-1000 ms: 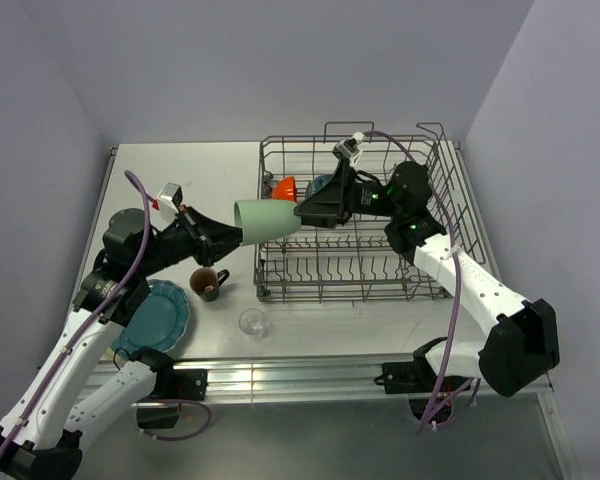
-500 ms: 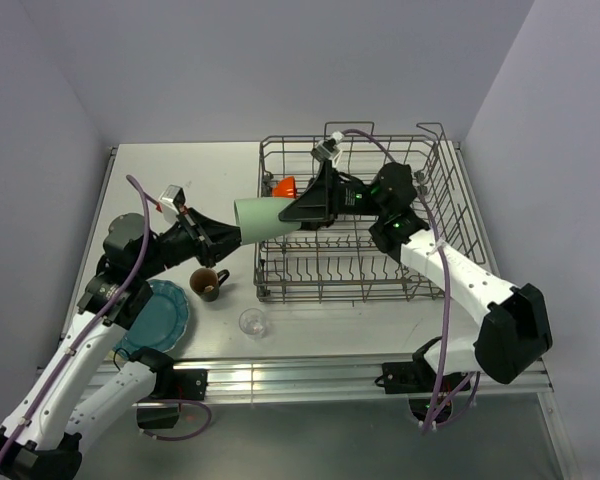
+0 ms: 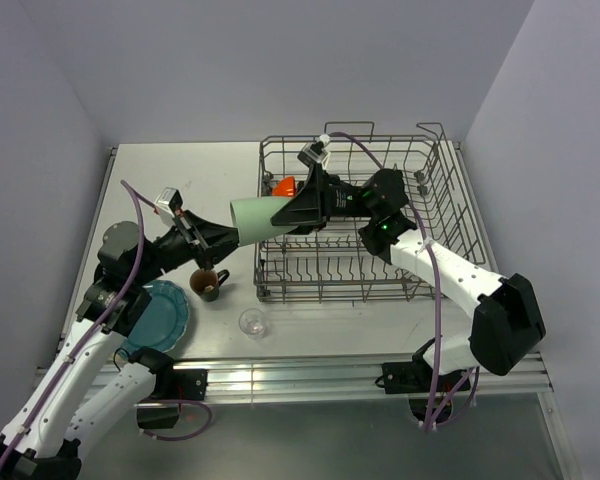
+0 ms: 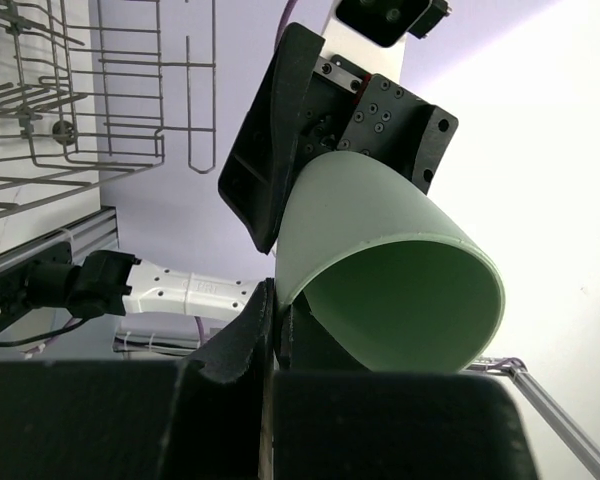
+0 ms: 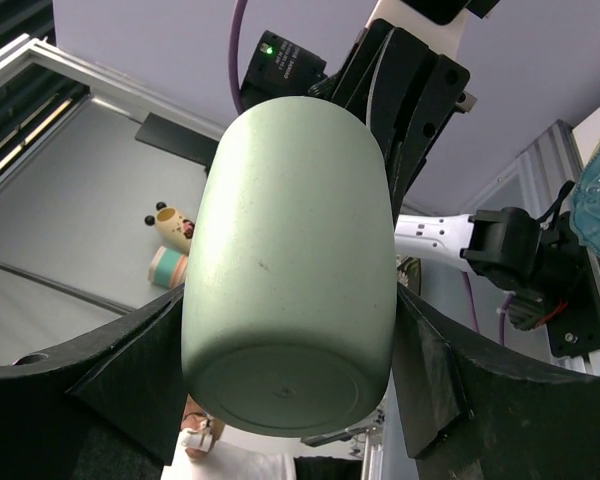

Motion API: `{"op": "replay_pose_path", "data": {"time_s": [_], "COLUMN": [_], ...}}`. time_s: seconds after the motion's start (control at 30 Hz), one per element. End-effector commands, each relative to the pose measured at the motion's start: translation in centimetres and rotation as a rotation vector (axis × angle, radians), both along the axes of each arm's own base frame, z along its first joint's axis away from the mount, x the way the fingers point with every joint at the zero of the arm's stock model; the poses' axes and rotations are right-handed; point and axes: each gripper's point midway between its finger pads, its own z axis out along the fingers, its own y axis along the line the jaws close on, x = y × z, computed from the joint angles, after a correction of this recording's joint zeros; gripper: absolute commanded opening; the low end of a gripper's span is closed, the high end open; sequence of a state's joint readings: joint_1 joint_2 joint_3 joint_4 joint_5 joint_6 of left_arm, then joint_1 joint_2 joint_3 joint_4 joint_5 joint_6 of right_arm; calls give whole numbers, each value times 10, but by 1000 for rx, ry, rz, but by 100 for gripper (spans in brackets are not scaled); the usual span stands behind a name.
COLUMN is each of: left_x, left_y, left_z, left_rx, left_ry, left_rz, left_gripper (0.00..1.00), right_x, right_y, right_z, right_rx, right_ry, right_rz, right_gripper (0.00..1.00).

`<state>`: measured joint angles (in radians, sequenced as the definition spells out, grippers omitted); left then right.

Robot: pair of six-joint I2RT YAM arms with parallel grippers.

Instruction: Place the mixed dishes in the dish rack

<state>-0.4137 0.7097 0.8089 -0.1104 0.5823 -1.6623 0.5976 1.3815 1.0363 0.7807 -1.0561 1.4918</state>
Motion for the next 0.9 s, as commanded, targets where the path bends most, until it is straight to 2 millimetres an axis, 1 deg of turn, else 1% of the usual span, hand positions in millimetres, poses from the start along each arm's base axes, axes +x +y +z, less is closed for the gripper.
{"op": "replay_pose_path", "data": {"time_s": [0.0,0.03,0.1,0.33,0.5,0.67,0.87], "left_x": [-11,-11,-11,-13,-13,-12,-9], "left_y": [0,0,1,1,1,1,0], "left_z": [9,7,7,5,1,0,2], "left_rx": [-41,-39,-39,-35,-31,-26,-33], "left_ry": [-36,-33,-34,-30,-23,-21,-20], "left_rz": [-32,-34,-31,-29,-29,-30,-29], "left_gripper": [0,0,0,0,0,0,0], "right_x": [-8,-7,-5,2,7,11,9], "right_y": [-5,-5,-4,0,1,4,3], "right_z": [34,34,36,38,34,29,28], "right_rx": [108,106,108,101,77,64,60], "right_ry": [-103,-102,-109,-107,-107,-90,-101], "right_rz": [-7,-11,-17,-44,-78,-81,-68], "right_gripper": [59,66,76,79,90,91,88]}}
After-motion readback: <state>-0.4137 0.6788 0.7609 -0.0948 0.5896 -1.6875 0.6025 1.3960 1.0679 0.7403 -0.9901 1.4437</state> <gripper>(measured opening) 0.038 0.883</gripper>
